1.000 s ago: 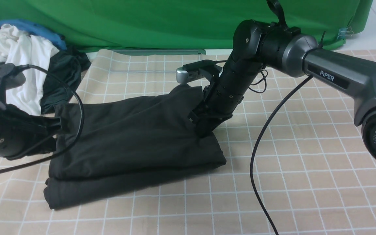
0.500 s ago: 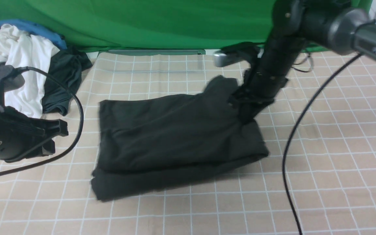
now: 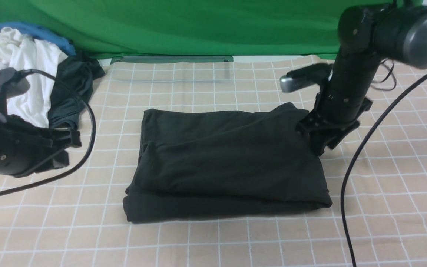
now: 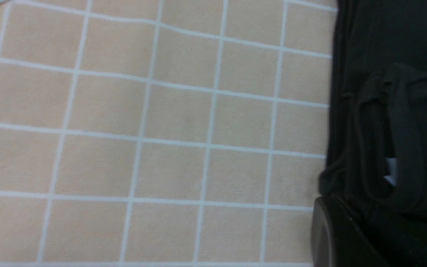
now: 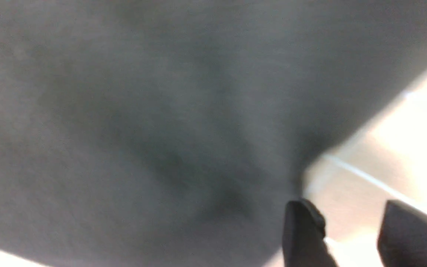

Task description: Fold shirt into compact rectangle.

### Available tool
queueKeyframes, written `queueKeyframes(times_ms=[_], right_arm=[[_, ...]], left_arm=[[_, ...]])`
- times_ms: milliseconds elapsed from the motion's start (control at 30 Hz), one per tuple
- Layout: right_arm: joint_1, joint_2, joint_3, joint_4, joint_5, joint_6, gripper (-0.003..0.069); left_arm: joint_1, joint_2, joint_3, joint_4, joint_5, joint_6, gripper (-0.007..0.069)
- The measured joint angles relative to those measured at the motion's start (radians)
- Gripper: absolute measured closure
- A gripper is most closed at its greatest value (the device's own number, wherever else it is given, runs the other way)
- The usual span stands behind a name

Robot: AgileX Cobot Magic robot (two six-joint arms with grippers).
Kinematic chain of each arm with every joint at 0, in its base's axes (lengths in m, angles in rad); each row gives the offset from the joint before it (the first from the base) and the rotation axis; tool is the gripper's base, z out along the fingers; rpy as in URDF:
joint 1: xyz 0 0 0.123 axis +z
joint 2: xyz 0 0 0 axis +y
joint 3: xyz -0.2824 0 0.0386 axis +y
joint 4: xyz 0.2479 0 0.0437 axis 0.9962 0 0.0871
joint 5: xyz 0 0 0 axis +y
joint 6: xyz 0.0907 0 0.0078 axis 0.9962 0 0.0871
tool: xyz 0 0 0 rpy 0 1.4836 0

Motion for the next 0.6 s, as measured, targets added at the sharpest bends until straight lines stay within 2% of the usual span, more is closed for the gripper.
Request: queueKeyframes(times_ms=[67,100,133,167,200,233,267,300,433,600], right_arm=[[-0.002,-0.043,0.000,-0.014,0.000,0.001,0.0315],[-0.002,-0.068,0.000,-0.016,0.000,0.001,0.0342],[-0.002,-0.074,0.000,-0.017,0.000,0.001,0.0349],[-0.002,-0.119,0.000,-0.017,0.001,0.001,0.0416],[-0.002,-0.131,0.000,-0.017,0.001,0.001,0.0439],[-0.002,-0.172,0.000,-0.017,0.002,0.000,0.0537],[-0.002,-0.205,0.000,-0.017,0.003,-0.003,0.0586],[-0.002,-0.231,0.000,-0.017,0.003,-0.003,0.0604],[-0.002,-0.311,0.000,-0.020,0.004,-0.012,0.0620],[-0.002,-0.415,0.018,-0.020,0.003,-0.028,0.0620]], left_arm=[[-0.006,0.004,0.000,-0.110,-0.010,0.094,0.0606],[-0.024,0.011,0.000,-0.166,-0.023,0.137,0.0606],[-0.028,0.012,0.000,-0.174,-0.026,0.145,0.0606],[-0.071,0.030,-0.003,-0.216,-0.050,0.180,0.0606],[-0.085,0.041,-0.006,-0.221,-0.054,0.183,0.0606],[-0.128,0.069,-0.016,-0.225,-0.061,0.188,0.0606],[-0.182,0.103,-0.032,-0.220,-0.063,0.182,0.0606],[-0.216,0.133,-0.046,-0.210,-0.063,0.164,0.0606],[-0.293,0.251,-0.117,-0.176,-0.063,0.079,0.0606],[-0.304,0.391,-0.213,-0.156,-0.065,0.061,0.0606]])
